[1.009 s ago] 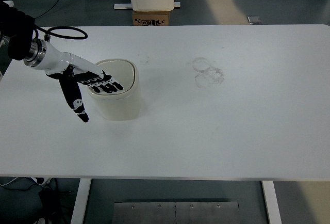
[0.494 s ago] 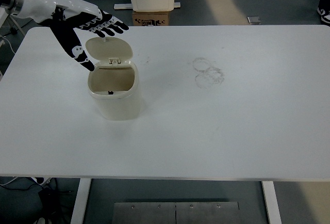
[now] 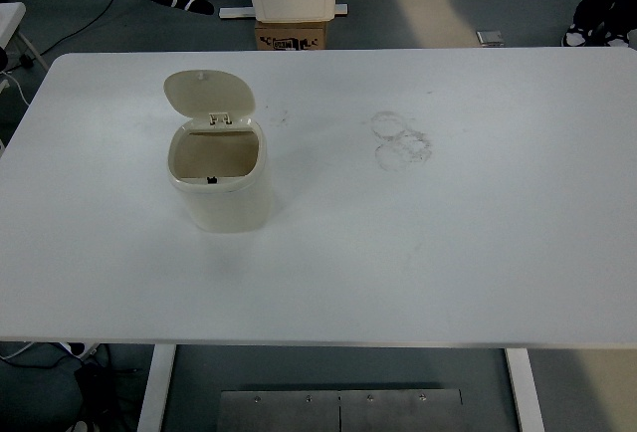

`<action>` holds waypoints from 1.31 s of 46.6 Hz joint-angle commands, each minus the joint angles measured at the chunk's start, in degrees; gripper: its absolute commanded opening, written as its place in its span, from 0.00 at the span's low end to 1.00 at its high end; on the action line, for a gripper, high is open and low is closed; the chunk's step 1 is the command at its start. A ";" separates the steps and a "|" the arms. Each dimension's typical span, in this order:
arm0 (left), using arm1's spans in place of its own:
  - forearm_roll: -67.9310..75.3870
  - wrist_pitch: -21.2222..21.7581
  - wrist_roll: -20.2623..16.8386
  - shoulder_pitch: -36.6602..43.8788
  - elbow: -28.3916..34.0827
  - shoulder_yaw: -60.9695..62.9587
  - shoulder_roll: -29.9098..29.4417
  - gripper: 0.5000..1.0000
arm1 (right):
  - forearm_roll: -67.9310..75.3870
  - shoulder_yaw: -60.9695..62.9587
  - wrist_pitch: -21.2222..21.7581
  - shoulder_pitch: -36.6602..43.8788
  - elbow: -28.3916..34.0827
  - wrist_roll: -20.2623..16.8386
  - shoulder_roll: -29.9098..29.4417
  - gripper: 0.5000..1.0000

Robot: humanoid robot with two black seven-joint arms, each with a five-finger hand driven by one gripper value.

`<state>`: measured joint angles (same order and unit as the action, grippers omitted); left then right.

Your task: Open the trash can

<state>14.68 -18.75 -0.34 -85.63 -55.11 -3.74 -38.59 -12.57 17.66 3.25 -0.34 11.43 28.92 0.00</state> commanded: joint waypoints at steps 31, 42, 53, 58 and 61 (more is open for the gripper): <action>-20.04 -1.90 -3.35 18.65 25.66 -23.85 14.51 1.00 | 0.00 0.00 0.00 -0.01 0.00 0.00 0.00 0.98; -24.08 -4.18 -3.35 24.63 26.28 -31.76 15.21 1.00 | 0.00 0.00 0.00 -0.01 0.00 0.00 0.00 0.98; -24.96 -6.56 -3.61 28.32 26.72 -36.95 17.50 1.00 | 0.00 0.00 0.00 -0.01 0.00 0.00 0.00 0.98; -24.96 -6.29 -4.84 29.11 29.09 -37.48 19.08 1.00 | 0.00 0.00 0.00 -0.01 0.00 0.00 0.00 0.98; -24.96 -6.47 -4.93 29.29 29.35 -37.57 19.70 1.00 | 0.00 0.00 0.00 -0.01 0.00 0.00 0.00 0.98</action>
<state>-10.28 -25.06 -5.15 -56.53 -26.07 -41.28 -19.42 -12.56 17.66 3.25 -0.34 11.43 28.92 0.00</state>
